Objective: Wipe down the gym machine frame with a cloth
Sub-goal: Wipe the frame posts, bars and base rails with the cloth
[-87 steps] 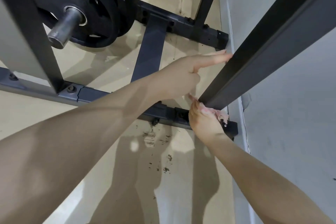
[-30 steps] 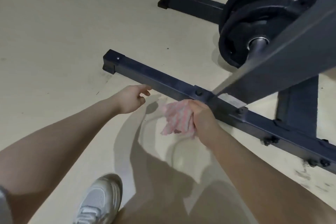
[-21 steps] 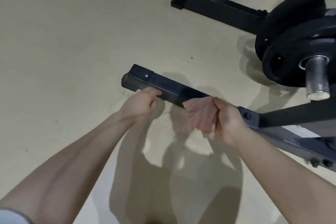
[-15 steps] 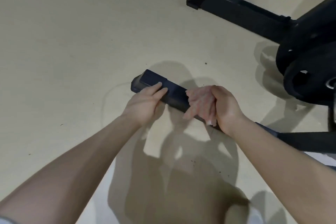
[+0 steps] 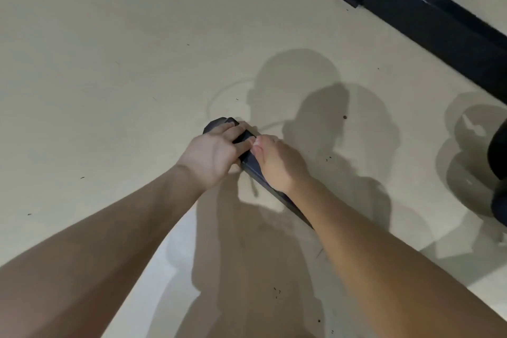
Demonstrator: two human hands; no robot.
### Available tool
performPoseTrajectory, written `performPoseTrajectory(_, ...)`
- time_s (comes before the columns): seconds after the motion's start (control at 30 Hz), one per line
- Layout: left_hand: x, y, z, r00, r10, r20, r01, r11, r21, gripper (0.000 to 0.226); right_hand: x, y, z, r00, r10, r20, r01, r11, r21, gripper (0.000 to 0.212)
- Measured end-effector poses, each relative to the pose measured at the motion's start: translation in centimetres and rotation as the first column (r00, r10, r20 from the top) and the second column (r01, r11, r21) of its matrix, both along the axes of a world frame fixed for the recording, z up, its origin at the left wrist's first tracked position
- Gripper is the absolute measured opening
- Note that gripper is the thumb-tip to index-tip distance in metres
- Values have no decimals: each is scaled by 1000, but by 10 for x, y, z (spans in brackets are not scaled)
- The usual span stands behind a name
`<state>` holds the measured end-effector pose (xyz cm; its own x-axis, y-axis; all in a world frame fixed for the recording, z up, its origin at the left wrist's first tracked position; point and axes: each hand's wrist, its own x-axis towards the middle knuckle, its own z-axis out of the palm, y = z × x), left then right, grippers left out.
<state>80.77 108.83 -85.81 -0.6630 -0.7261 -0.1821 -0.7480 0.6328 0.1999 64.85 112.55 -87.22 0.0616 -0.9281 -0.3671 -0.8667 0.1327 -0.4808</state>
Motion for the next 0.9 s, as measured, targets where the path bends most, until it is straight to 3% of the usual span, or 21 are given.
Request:
performPoseTrajectory(0.13,-5,-1,0,998,40,53,-42,999,28,44,-18,38,4,993,-119,27,121,988,-92,31)
performPoseTrajectory(0.23,-8,-2,6,999,-22,-27,21,999,-31,43,-35,35,8,878,-368,307,305,923,232,31)
performPoseTrajectory(0.33,-4,3,-1,999,-33,-32,32,999,-36,48,-24,-1,8,839,-340,424,201,919,340,29)
performPoseTrajectory(0.47,3,1,-1,994,-62,-91,54,995,-86,42,-14,6,12,908,-277,314,206,948,242,29)
performPoseTrajectory(0.53,9,-2,-4,986,-82,-145,61,988,-141,34,-26,35,12,933,-305,189,260,938,230,34)
performPoseTrajectory(0.63,13,-2,-9,981,-119,-156,92,981,-170,31,-22,52,10,969,-246,-23,247,966,74,36)
performPoseTrajectory(0.8,15,-7,-11,967,-118,-225,82,983,-162,31,17,16,3,964,-266,-2,266,963,39,38)
performPoseTrajectory(0.9,21,-12,-14,961,-174,-214,137,975,-174,41,21,71,-5,953,-207,-220,155,960,-232,60)
